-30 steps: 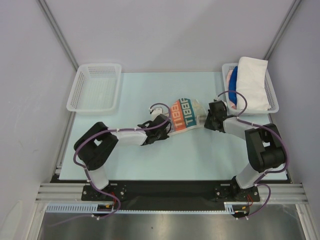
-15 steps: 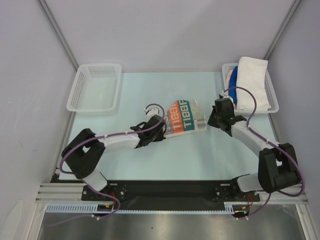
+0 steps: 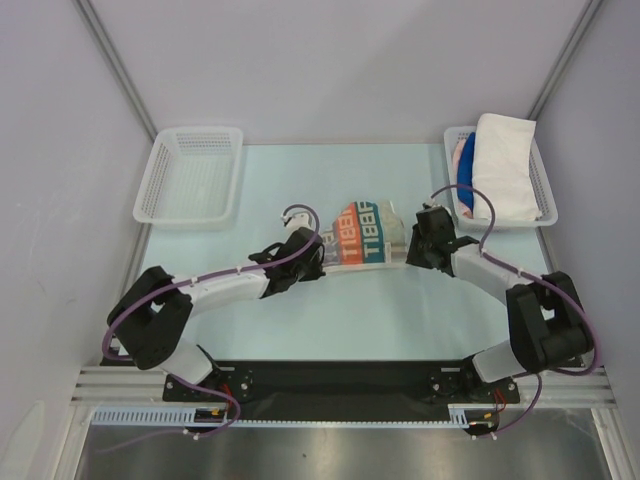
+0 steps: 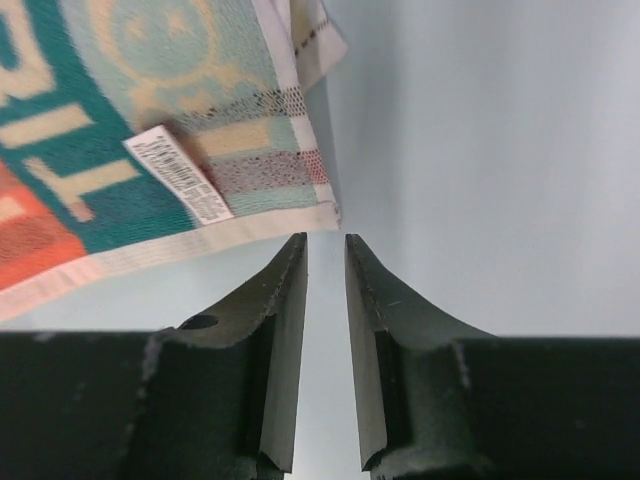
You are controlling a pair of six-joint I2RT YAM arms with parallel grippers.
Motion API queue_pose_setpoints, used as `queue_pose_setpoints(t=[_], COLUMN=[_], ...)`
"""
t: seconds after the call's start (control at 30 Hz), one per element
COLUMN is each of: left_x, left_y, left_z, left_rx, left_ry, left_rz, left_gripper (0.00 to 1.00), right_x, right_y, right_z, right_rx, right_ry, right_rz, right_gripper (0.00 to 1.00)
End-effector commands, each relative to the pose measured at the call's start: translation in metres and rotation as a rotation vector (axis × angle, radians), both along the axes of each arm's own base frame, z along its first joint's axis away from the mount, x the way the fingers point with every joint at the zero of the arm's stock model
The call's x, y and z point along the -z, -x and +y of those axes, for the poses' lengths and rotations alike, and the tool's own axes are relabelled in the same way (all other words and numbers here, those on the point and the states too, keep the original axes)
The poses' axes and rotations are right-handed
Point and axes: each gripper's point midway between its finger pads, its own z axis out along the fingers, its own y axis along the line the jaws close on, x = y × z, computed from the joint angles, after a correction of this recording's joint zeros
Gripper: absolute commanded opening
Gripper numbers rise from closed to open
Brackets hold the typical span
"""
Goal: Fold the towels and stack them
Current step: Move the towel to the center of the board
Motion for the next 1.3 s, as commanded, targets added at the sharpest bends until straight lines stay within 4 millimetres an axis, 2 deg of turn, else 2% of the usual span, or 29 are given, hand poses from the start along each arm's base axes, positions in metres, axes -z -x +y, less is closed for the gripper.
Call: queue_pose_setpoints(t=[0.0, 0.1, 0.4, 0.57, 0.73, 0.83, 0.87, 0.9, 1.03, 1.07, 1.17, 1.23, 1.27], left_x=[-0.002, 0.002, 0.010, 0.014, 0.011, 0.005, 0.000, -0.005, -0.032, -0.036, -0.055, -0.075, -0.083], left_y=[-0.002, 0.000, 0.001, 0.003, 0.002, 0.000, -0.003, -0.005, -0.014, -0.016, -0.021, -0.024, -0.024], left_z=[0.003, 0.004, 0.006, 0.007, 0.006, 0.005, 0.005, 0.005, 0.003, 0.004, 0.005, 0.005, 0.006], left_rx=[0.012, 0.014, 0.017, 0.020, 0.024, 0.033, 0.032, 0.032, 0.045, 0.045, 0.046, 0.051, 0.051], left_ry=[0.007, 0.001, 0.002, -0.004, 0.003, -0.002, -0.003, -0.003, -0.008, -0.009, -0.008, 0.002, 0.004], left_rz=[-0.014, -0.006, 0.006, 0.013, 0.006, -0.007, -0.020, -0.032, -0.085, -0.092, -0.127, -0.161, -0.175], left_gripper=[0.01, 0.00, 0.00, 0.01, 0.00, 0.00, 0.00, 0.00, 0.00, 0.00, 0.00, 0.00, 0.01], right_x=[0.015, 0.029, 0.035, 0.043, 0.041, 0.034, 0.029, 0.019, -0.027, -0.033, -0.082, -0.108, -0.128], right_y=[-0.005, -0.005, -0.004, 0.002, 0.002, 0.001, -0.001, -0.004, -0.013, -0.012, -0.023, -0.023, -0.027], right_z=[0.008, 0.008, 0.016, 0.012, 0.008, 0.012, 0.013, 0.014, 0.020, 0.018, 0.021, 0.020, 0.023], right_rx=[-0.025, -0.021, -0.037, -0.019, -0.001, -0.006, -0.006, -0.006, -0.015, -0.015, -0.018, -0.022, -0.028], right_ry=[-0.001, 0.011, 0.014, 0.053, 0.063, 0.051, 0.045, 0.036, 0.000, 0.004, -0.029, -0.044, -0.061], right_rz=[0.000, 0.023, 0.021, 0.052, 0.054, 0.051, 0.045, 0.023, -0.061, -0.059, -0.152, -0.193, -0.233], right_gripper=[0.28, 0.30, 0.38, 0.36, 0.26, 0.10, 0.03, 0.00, 0.00, 0.00, 0.00, 0.00, 0.00])
